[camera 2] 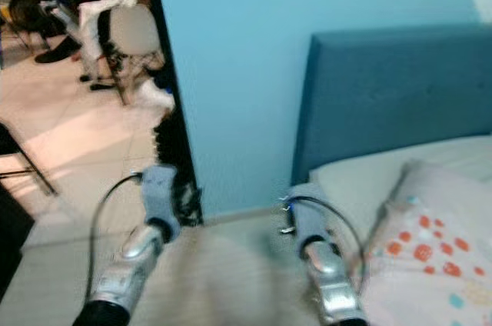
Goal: Clean up the room
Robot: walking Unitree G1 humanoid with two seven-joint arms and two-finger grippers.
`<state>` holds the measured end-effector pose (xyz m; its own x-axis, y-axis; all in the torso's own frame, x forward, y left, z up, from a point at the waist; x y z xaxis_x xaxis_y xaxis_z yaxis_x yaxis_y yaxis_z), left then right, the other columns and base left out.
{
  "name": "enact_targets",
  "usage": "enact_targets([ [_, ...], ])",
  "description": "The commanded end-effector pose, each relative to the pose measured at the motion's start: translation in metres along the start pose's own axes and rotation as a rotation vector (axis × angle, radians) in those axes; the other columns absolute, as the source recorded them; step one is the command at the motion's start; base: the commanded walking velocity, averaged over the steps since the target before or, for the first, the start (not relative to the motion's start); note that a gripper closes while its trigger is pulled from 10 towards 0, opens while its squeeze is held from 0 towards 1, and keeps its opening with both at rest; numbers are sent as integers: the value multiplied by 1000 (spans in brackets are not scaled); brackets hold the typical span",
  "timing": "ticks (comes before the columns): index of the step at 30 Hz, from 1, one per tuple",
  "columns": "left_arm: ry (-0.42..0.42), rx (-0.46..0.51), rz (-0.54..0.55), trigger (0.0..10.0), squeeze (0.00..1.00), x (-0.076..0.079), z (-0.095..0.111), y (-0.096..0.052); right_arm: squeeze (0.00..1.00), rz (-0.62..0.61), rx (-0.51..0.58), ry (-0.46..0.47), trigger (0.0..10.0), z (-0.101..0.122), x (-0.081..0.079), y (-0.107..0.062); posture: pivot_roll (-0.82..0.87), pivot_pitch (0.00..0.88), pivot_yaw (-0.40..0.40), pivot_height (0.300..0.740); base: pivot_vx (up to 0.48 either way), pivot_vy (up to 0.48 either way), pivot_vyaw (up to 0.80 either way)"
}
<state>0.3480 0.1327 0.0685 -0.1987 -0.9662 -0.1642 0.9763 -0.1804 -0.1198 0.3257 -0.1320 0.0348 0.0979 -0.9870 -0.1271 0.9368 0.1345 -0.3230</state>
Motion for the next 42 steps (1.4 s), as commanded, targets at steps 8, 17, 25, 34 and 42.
enact_targets([
  [8, 6, 9, -33, 10000, 0, 8, 5, 7, 0, -72, 14, 34, 10000, -1, 19, -6, -29, 0, 28, 740, 391, 0, -783],
  [17, 7, 13, -48, 10000, 0, 10, 8, 11, 0, -78, 18, 42, 10000, -2, 17, -9, -35, 0, 40, 740, 378, 0, -783],
  [25, 5, 16, -63, 10000, 0, 14, 8, 12, 0, -69, 21, 46, 10000, -1, 16, -9, -39, 0, 36, 740, 368, 0, -747],
  [34, 19, 31, -110, 10000, 0, 23, 8, 10, 0, -64, 22, 35, 10000, 0, 14, -9, -40, 0, 36, 740, 38, 0, -55],
  [42, 34, 32, -118, 10000, 0, 23, 6, 9, 0, -67, 28, 62, 10000, 0, 15, -10, -41, 0, 37, 740, 0, 0, -552],
])
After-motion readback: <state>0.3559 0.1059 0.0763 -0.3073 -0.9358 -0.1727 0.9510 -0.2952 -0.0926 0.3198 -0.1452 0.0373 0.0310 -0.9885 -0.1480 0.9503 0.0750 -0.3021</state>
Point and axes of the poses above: a point about 5 cm out from each wrist's last joint towards the gripper, its own y axis pointing out of the wrist towards the gripper, its own z axis along the axis of the wrist's last joint, x = y × z, the point moved 4 cm from there along y, pointing out of the wrist towards the gripper, and after that the axes turned 14 degrees about y, right-handed, at the moved point
